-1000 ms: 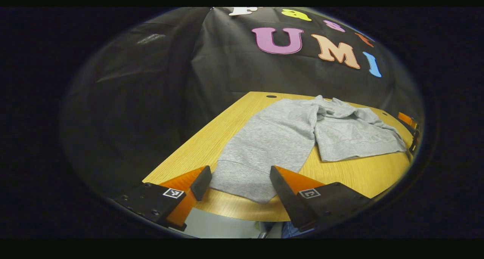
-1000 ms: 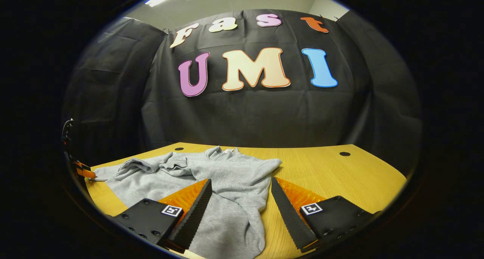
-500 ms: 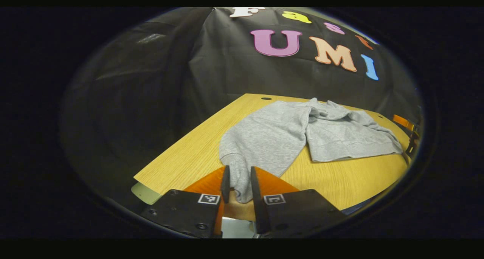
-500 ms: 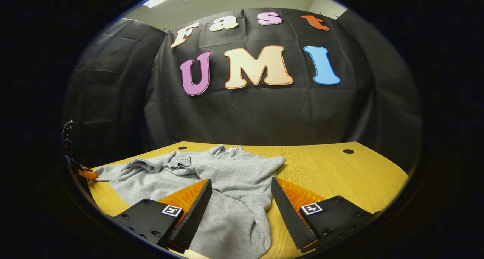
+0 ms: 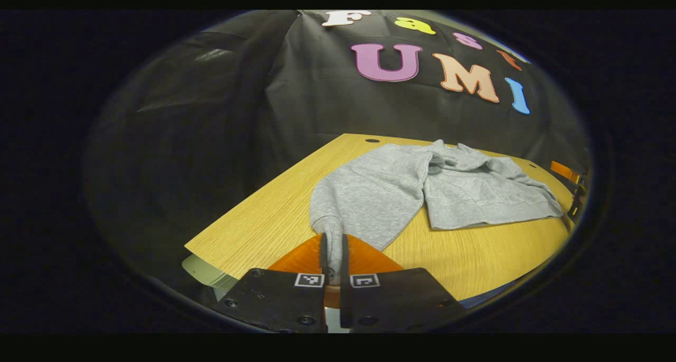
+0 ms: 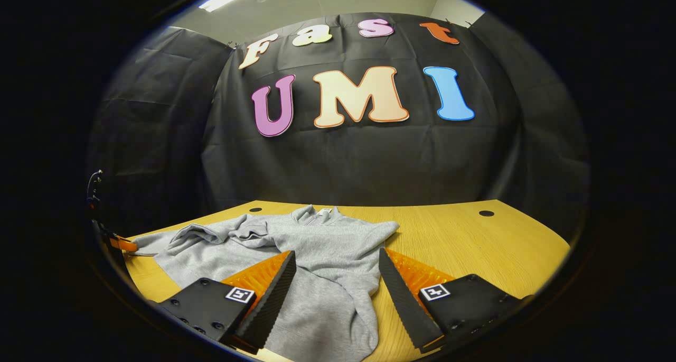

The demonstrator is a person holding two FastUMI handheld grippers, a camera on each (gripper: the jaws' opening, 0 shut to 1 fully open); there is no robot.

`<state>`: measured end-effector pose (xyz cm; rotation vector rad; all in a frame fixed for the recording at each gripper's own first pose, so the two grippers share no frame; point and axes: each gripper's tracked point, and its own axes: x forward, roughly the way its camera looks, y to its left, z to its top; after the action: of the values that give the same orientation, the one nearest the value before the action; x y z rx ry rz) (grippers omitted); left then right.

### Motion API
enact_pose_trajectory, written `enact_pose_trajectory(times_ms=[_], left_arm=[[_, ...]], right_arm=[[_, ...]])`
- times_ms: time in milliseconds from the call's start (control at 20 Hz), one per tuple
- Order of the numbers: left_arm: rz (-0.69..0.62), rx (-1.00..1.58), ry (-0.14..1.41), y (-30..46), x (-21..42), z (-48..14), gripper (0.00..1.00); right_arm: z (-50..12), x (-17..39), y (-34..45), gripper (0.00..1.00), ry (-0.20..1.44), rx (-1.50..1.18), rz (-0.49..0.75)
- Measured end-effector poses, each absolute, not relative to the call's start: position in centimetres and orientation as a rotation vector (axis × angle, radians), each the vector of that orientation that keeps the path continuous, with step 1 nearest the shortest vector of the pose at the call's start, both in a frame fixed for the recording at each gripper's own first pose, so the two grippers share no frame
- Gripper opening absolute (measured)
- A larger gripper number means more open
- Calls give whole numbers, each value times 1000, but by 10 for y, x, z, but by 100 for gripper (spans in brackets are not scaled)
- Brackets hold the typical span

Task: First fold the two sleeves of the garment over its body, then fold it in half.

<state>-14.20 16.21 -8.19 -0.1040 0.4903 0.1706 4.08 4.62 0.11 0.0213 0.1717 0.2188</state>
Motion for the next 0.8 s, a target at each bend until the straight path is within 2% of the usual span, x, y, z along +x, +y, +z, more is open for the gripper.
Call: enact_pose_trajectory(times_ms=[350, 800], left_arm=[[71, -108, 299, 131, -82, 6, 3], [-269, -34, 157, -28, 25, 88, 3]], right_arm=[[0, 39, 49, 98, 186, 16, 234], [-5, 35, 43, 98, 226, 26, 242]])
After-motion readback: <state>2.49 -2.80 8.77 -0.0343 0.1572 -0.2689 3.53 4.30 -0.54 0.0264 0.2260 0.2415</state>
